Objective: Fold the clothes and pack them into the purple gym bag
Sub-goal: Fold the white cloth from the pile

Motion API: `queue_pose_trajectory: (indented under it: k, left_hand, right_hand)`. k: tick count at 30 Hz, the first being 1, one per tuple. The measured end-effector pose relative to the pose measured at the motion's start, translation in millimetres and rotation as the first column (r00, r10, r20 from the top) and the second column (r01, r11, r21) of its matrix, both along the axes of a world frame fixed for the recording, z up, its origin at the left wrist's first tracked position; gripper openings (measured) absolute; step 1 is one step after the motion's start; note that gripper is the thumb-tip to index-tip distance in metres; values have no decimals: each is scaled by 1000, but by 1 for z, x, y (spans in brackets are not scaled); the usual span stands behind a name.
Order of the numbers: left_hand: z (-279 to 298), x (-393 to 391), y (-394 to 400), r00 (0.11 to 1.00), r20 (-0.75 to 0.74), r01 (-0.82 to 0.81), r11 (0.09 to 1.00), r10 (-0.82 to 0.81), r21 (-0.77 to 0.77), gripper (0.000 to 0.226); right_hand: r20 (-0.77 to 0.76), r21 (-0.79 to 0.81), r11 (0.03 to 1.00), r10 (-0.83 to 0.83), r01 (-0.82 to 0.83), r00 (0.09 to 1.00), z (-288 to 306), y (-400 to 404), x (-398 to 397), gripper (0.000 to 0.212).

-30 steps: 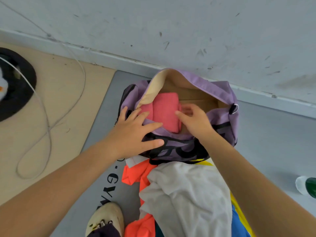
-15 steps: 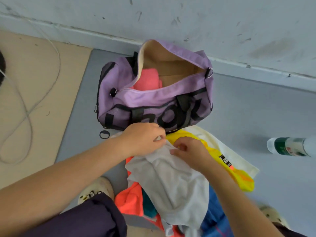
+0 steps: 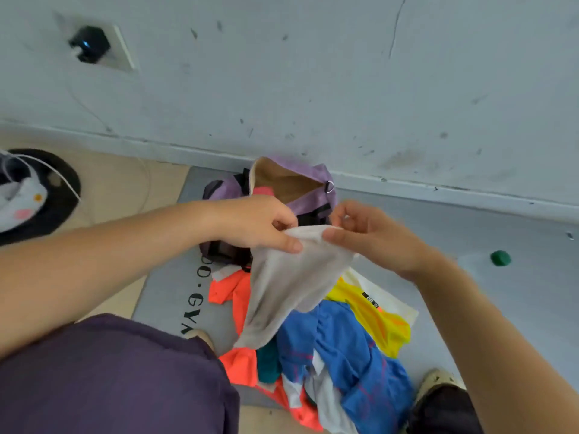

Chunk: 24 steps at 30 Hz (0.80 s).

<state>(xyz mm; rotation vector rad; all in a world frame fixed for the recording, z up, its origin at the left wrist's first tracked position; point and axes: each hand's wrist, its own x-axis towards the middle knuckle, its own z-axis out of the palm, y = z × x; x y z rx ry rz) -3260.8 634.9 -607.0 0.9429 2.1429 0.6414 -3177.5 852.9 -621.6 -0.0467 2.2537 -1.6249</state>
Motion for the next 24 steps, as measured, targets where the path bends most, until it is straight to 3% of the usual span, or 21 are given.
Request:
queue_pose_trajectory:
  k: [5,8,11,17,19,22,24]
  left_hand:
    - [110,48,1,995,68,-86,966,71,243,17]
    - [153,80,7,990,101,-129,907,96,402,10]
    - [175,111,15,987,116,-153,870,111,468,14]
    - [173,142,26,958,190,-283,827,217,485,45]
    - [158,146,32,929,260,-357,819,262,449,37]
    - [127,155,43,865,371,-488,735,337,470,14]
    - [110,161,48,871,356,-484,722,339,495,7]
  right_hand:
    - [-50,86,990,117,-113,992,116,5,42,32]
    - [-29,19,980,198,-197,980,161,8,71,46]
    - [-73,-21,987,157,-159,985,186,14,93,49]
    - [-191,-103,995,-21,1,981,189,28,120,17]
    - [-194,-107,994,-39,18,980,182,34,125,15]
    - [-139,-86,996,-41,30,989,160,36,134,16]
    - [-88,-31,999,-42,39,995,139,31,138,33]
